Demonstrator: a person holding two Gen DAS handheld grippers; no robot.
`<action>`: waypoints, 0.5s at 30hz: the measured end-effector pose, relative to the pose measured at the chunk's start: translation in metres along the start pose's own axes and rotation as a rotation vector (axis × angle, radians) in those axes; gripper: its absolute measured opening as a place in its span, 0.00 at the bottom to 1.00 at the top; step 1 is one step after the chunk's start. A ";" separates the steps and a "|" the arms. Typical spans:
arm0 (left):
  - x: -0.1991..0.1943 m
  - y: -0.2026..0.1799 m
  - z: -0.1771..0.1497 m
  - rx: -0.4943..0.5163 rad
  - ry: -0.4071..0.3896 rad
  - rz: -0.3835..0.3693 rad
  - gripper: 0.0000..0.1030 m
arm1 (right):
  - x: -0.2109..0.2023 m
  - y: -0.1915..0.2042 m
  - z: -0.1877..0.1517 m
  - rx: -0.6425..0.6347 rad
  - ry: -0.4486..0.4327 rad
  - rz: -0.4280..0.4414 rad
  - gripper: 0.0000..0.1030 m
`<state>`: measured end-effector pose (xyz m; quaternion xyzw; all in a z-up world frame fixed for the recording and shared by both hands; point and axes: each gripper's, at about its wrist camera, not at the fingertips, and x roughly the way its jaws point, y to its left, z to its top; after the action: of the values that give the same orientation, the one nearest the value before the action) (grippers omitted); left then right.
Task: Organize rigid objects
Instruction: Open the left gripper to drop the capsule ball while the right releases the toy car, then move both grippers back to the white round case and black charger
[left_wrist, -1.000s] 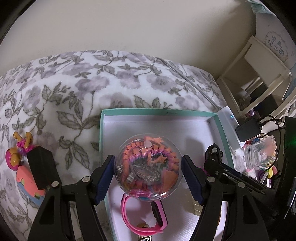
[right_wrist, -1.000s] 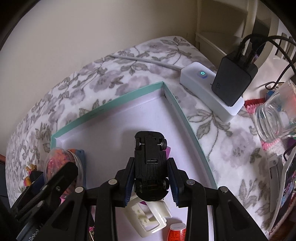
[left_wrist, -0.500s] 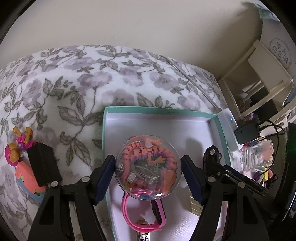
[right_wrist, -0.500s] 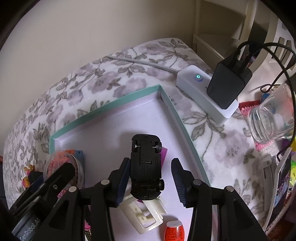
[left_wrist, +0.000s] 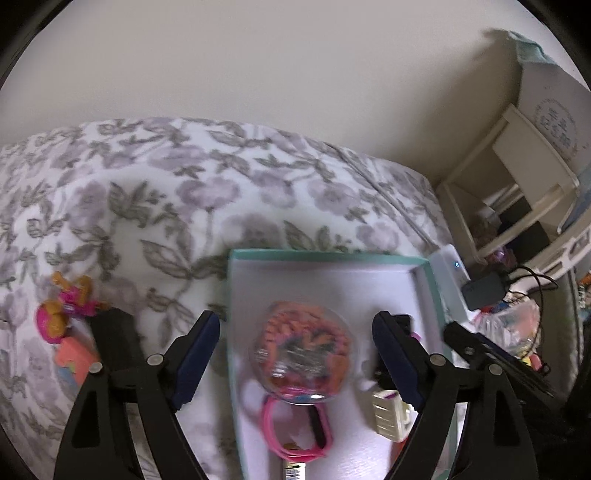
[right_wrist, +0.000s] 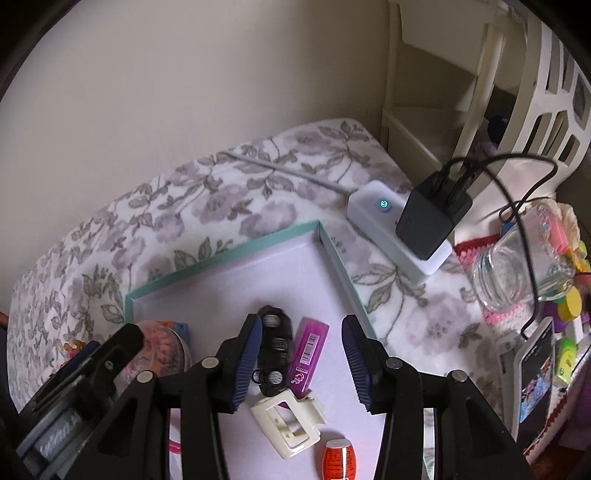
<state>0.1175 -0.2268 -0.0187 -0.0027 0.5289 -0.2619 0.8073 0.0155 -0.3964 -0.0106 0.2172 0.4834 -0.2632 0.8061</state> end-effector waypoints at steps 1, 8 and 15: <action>-0.002 0.002 0.002 -0.003 -0.006 0.017 0.83 | -0.002 0.000 0.001 -0.001 -0.005 -0.001 0.48; -0.015 0.018 0.010 -0.006 -0.052 0.119 0.90 | -0.006 0.004 0.001 -0.012 -0.023 -0.004 0.58; -0.019 0.029 0.013 -0.023 -0.069 0.174 0.91 | 0.001 0.009 -0.001 -0.037 -0.021 -0.009 0.71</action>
<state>0.1351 -0.1972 -0.0053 0.0251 0.5021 -0.1847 0.8445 0.0215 -0.3892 -0.0110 0.1974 0.4809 -0.2599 0.8138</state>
